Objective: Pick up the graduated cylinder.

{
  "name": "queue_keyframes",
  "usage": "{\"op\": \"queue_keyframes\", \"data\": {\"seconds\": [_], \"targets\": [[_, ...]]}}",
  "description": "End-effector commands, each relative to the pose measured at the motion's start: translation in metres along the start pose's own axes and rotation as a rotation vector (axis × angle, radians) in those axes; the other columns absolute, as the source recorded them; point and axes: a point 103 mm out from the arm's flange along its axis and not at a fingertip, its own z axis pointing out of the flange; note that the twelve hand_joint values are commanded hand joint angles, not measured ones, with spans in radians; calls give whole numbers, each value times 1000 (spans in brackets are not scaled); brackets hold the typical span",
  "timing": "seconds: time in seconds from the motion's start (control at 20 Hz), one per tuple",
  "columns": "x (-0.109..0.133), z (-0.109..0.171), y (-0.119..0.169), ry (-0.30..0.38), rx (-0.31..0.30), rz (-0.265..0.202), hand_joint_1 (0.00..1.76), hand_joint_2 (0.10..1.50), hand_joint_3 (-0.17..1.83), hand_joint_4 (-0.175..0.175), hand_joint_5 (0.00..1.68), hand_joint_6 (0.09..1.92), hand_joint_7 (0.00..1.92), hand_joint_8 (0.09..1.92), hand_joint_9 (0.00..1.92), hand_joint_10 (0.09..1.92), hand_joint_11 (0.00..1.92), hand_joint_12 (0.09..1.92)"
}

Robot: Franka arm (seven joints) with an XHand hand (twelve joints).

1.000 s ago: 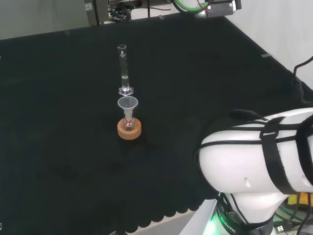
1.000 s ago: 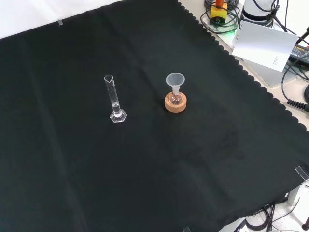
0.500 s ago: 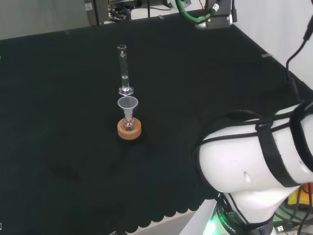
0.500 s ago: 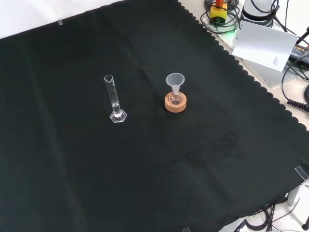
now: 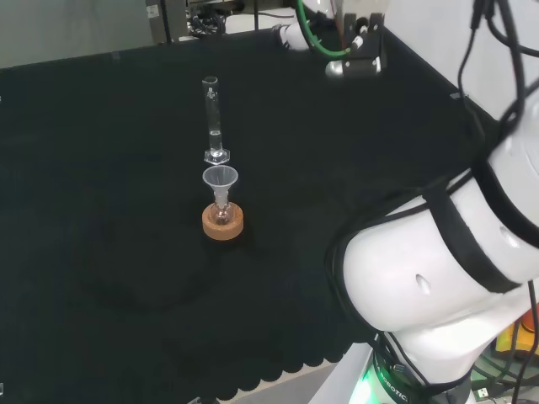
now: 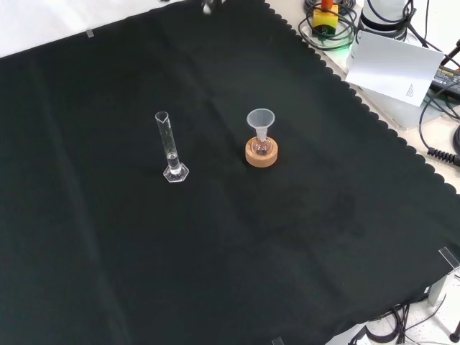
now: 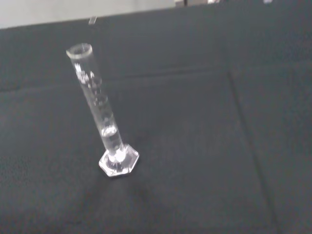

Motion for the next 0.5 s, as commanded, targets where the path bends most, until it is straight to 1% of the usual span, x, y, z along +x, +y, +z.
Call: {"op": "queue_keyframes", "data": {"seconds": [0.05, 0.35, 0.5], "targets": [[6, 63, 62, 57, 7, -67, 508, 1262, -175, -52, 285, 87, 135, 650, 374, 655, 215, 1367], [19, 96, 80, 75, 48, -101, 546, 1226, -175, -53, 283, 87, 158, 665, 390, 669, 209, 1368], [24, 112, 87, 110, 72, -111, 556, 1215, -175, -53, 280, 87, 146, 661, 379, 666, 211, 1368]]}}
